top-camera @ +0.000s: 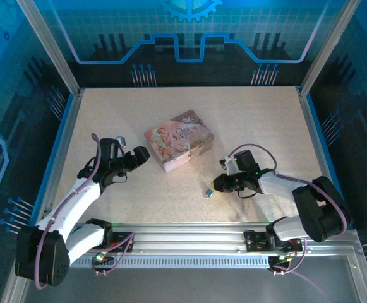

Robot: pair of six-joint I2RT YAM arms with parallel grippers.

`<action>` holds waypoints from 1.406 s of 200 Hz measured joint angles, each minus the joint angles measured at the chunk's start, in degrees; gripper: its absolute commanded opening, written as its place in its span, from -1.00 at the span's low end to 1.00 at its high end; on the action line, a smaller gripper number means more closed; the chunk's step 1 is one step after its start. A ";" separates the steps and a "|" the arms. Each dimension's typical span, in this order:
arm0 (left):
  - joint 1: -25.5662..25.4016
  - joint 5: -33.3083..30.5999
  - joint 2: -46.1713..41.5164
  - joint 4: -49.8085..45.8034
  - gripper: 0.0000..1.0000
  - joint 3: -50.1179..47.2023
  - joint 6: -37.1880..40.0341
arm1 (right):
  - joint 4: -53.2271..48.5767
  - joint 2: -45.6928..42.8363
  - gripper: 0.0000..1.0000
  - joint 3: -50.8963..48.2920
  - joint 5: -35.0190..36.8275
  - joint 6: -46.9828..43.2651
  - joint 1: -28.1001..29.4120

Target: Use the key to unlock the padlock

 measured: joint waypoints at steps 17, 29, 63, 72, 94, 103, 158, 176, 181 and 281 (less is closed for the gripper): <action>0.02 0.02 0.31 0.00 0.78 0.00 0.00 | 0.46 0.24 -0.80 0.00 0.00 0.24 0.04; 0.07 0.02 0.48 0.00 0.78 0.00 0.00 | 0.72 0.31 -0.77 0.00 0.00 0.35 0.09; 0.37 0.07 0.57 0.00 0.79 0.00 -0.02 | 0.85 0.26 -0.44 0.02 0.35 0.66 0.09; 0.42 0.11 0.57 0.02 0.80 0.00 0.00 | 0.74 -0.04 -0.39 0.02 0.76 0.50 0.09; 0.79 0.50 0.57 0.00 0.81 0.02 0.00 | -0.52 -2.64 -0.28 0.07 2.10 0.37 0.09; 1.05 0.66 0.57 -0.04 0.83 0.07 0.02 | -1.44 -4.15 -0.23 0.24 2.97 0.17 0.09; 2.38 -0.48 -0.96 -1.90 0.98 2.23 1.99 | -9.55 -14.03 0.06 3.85 9.73 -3.21 -0.76; 2.93 -2.34 -3.06 -2.60 0.98 2.75 3.28 | -11.80 -17.53 0.18 4.87 12.50 -4.85 -2.27; 2.99 -2.89 -3.54 -2.71 0.98 2.86 3.52 | -12.33 -18.56 0.21 4.98 13.31 -5.44 -2.97; 4.61 -25.55 -11.17 1.05 0.98 1.46 8.07 | -11.37 -32.54 0.99 0.55 24.83 -9.42 -21.38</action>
